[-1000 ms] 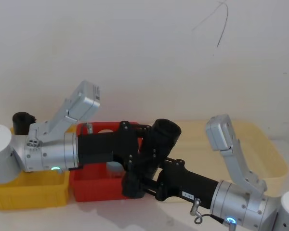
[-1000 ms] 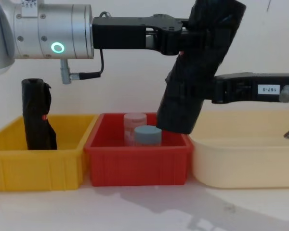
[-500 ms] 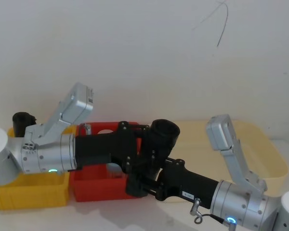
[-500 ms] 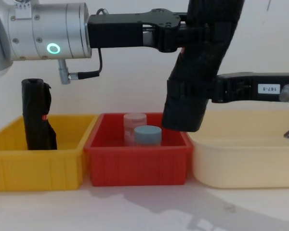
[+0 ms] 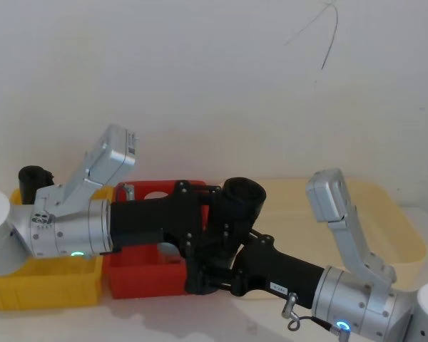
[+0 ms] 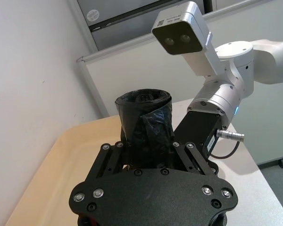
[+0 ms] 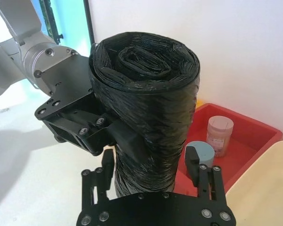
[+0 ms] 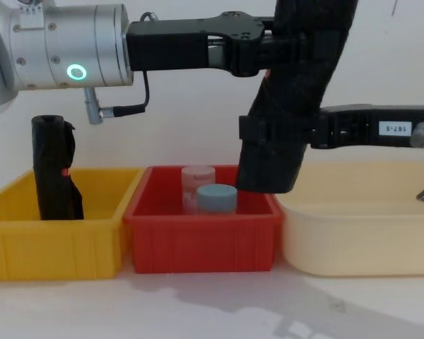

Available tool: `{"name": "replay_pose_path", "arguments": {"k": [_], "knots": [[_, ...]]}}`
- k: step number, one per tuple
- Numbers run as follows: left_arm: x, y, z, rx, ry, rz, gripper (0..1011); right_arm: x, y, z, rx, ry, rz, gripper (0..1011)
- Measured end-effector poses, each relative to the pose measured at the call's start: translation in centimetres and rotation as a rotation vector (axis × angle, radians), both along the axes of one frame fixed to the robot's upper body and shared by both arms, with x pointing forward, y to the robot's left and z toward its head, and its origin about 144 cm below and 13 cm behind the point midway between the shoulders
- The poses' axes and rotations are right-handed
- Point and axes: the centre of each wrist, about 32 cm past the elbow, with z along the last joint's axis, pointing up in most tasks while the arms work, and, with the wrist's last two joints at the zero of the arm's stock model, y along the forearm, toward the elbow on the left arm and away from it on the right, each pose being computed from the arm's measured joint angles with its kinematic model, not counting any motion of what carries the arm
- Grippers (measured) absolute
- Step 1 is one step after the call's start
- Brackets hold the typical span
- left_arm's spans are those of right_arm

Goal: Pick up the garbage bag with the one hand and transfer it to the other hand.

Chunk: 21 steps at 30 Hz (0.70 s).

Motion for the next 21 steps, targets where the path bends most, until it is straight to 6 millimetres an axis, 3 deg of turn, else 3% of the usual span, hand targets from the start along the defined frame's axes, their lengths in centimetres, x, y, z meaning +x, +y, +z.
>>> {"name": "replay_pose_path", "arguments": {"k": [4, 6, 21], "knots": [[-0.01, 0.0, -0.01, -0.001, -0.001, -0.001, 365, 0.0, 0.0, 0.0, 0.001, 0.0, 0.0, 987], [-0.02, 0.0, -0.02, -0.001, -0.001, -0.002, 365, 0.0, 0.0, 0.01, 0.001, 0.0, 0.0, 949], [-0.03, 0.04, -0.05, -0.002, -0.002, -0.003, 365, -0.01, 0.01, 0.01, 0.003, -0.001, -0.001, 496]]}}
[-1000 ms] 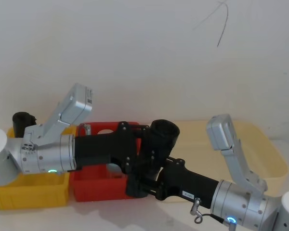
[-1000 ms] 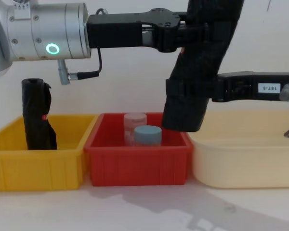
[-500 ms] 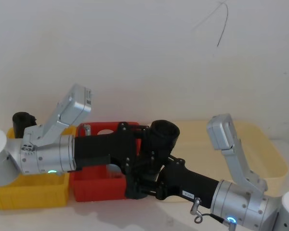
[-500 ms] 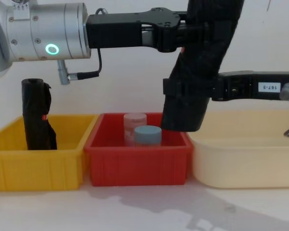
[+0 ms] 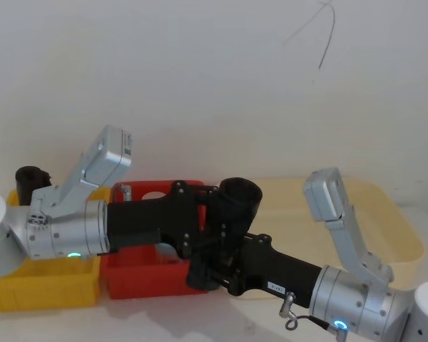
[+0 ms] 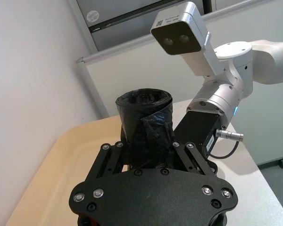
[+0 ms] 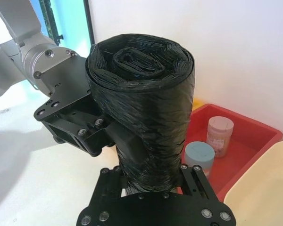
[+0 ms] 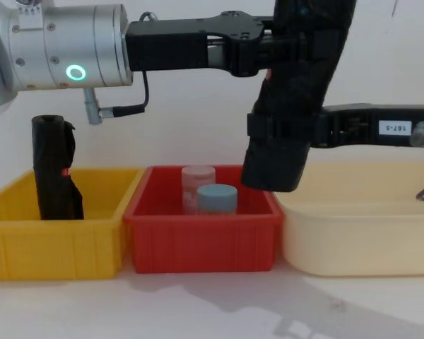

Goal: Pick up the garbage bag with the one hand and transfer it to the other hand.

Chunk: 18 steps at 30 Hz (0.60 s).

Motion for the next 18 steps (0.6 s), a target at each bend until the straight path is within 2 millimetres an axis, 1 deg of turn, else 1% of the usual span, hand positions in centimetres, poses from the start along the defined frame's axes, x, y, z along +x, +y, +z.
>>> {"name": "replay_pose_path", "arguments": {"k": [7, 14, 15, 17, 18], "knots": [[0.0, 0.0, 0.0, 0.0, 0.0, 0.0, 376, 0.0, 0.02, -0.02, 0.0, -0.001, -0.002, 491], [0.0, 0.0, 0.0, -0.001, 0.0, 0.0, 560, -0.02, 0.05, -0.07, 0.0, -0.006, -0.013, 491], [0.0, 0.0, 0.0, -0.001, 0.0, 0.0, 609, -0.02, 0.06, -0.09, -0.001, -0.008, -0.018, 491], [0.0, 0.03, 0.0, 0.0, 0.0, 0.0, 646, -0.02, 0.05, -0.12, -0.003, -0.01, -0.022, 491], [0.0, 0.09, -0.03, 0.0, 0.001, 0.002, 700, -0.01, 0.03, -0.14, -0.005, -0.011, -0.024, 491]]}}
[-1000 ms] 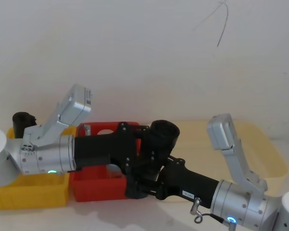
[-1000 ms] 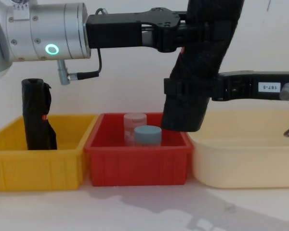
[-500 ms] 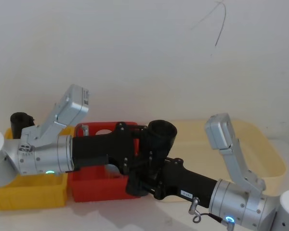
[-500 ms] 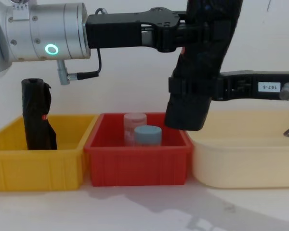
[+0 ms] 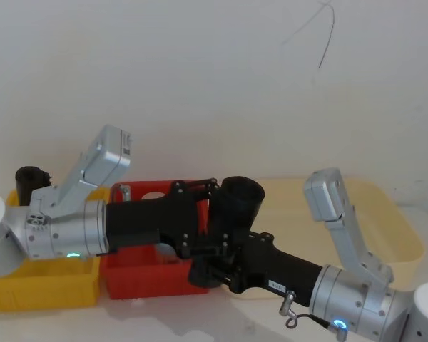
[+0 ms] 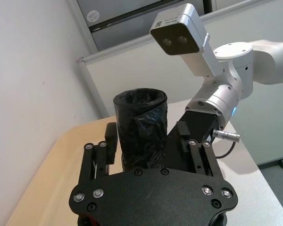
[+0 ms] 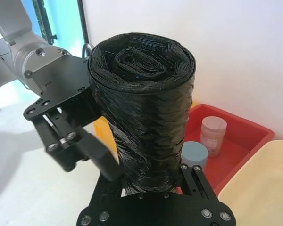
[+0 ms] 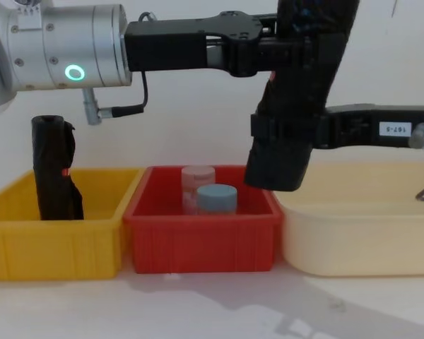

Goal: Pick up the garbage bag with the one hand and transfer it to the other hand.

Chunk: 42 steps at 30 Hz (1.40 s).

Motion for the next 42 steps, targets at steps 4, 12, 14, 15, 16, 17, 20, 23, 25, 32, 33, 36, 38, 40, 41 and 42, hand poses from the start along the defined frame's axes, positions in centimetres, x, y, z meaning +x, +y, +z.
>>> {"name": "replay_pose_path", "arguments": {"k": [4, 12, 14, 15, 16, 17, 20, 23, 25, 32, 33, 36, 38, 40, 41, 42], "knots": [[-0.1, 0.3, -0.1, -0.001, 0.005, 0.013, 820, 0.1, -0.1, 0.0, -0.007, -0.003, -0.008, 491], [-0.5, 1.6, -0.1, -0.012, 0.018, 0.076, 1001, 0.3, -0.4, -0.1, -0.028, -0.004, -0.024, 491], [-0.6, 2.0, -0.1, -0.016, 0.02, 0.094, 1001, 0.4, -0.5, -0.2, -0.031, -0.003, -0.028, 491], [-0.7, 2.4, -0.2, -0.019, 0.022, 0.112, 1001, 0.5, -0.5, -0.2, -0.035, -0.003, -0.031, 491], [-0.8, 2.7, -0.2, -0.023, 0.024, 0.129, 1001, 0.5, -0.6, -0.2, -0.036, -0.003, -0.033, 491], [-0.9, 2.9, -0.2, -0.024, 0.026, 0.138, 1002, 0.7, -0.6, -0.2, -0.041, -0.003, -0.04, 491], [-1.2, 3.8, -0.2, -0.037, 0.031, 0.178, 1001, 0.9, -0.7, -0.3, -0.047, -0.003, -0.05, 491], [-1.6, 5.1, -0.4, -0.054, 0.042, 0.221, 1001, 1.3, -0.8, -0.2, -0.058, -0.002, -0.075, 491], [-1.9, 6.0, -0.5, -0.068, 0.052, 0.25, 1001, 1.4, -0.9, -0.2, -0.065, -0.001, -0.089, 491], [-2.6, 8.3, -1.0, -0.092, 0.085, 0.302, 1001, 2.8, -1.1, 0.2, -0.09, 0.003, -0.166, 491], [-2.9, 8.8, -1.2, -0.098, 0.093, 0.314, 1001, 3.1, -1.1, 0.3, -0.094, 0.003, -0.176, 491], [-3.2, 9.7, -1.5, -0.107, 0.109, 0.339, 1002, 3.9, -1.2, 0.7, -0.106, 0.001, -0.213, 491], [-3.5, 10.1, -1.7, -0.111, 0.116, 0.355, 1002, 4.7, -1.4, 1.1, -0.115, 0.0, -0.242, 491], [-3.8, 10.6, -1.9, -0.116, 0.126, 0.376, 1001, 5.2, -1.5, 1.4, -0.122, -0.003, -0.26, 491], [-3.9, 10.8, -2.0, -0.118, 0.129, 0.383, 1001, 5.7, -1.6, 1.7, -0.128, -0.004, -0.276, 491], [-4.0, 11.0, -2.1, -0.119, 0.133, 0.39, 1001, 5.9, -1.6, 1.8, -0.13, -0.005, -0.284, 491]]}}
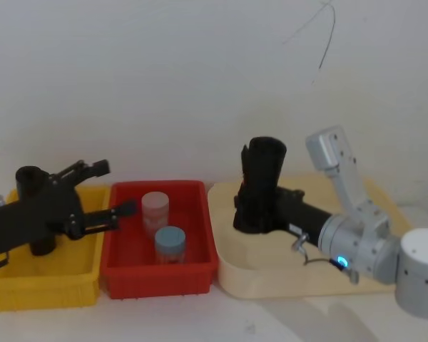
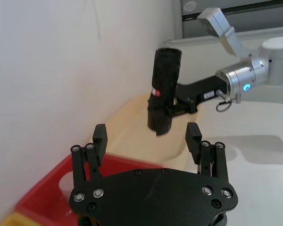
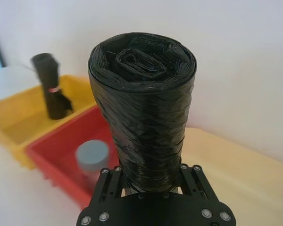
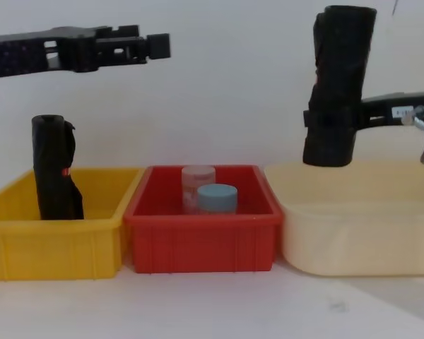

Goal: Pick up the garbage bag with the one hand and transfer it to the other hand.

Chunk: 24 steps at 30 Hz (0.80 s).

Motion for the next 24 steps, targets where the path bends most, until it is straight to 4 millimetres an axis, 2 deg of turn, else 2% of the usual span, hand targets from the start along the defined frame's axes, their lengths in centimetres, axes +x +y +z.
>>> {"name": "replay_pose_path", "arguments": {"k": [5, 6, 9, 15, 20, 21, 24], "knots": [[-0.5, 0.9, -0.5, -0.01, 0.019, 0.035, 1001, 1.3, -0.3, 0.9, -0.014, -0.005, -0.053, 512], [-0.6, 1.0, -0.5, -0.011, 0.021, 0.039, 1001, 1.6, -0.4, 1.1, -0.018, -0.006, -0.07, 562], [-0.8, 1.4, -0.7, -0.014, 0.027, 0.054, 1001, 2.1, -0.5, 1.4, -0.023, -0.007, -0.099, 618], [-1.1, 1.8, -0.9, -0.019, 0.037, 0.073, 1002, 3.1, -0.9, 2.2, -0.039, -0.011, -0.192, 833], [-1.3, 2.1, -1.1, -0.021, 0.042, 0.083, 1001, 3.4, -1.0, 2.4, -0.049, -0.019, -0.241, 916], [-1.3, 2.1, -1.1, -0.021, 0.042, 0.084, 1001, 3.6, -1.1, 2.5, -0.056, -0.025, -0.265, 975], [-1.3, 2.2, -1.1, -0.022, 0.044, 0.088, 1001, 3.7, -1.1, 2.6, -0.066, -0.035, -0.288, 1001]]}}
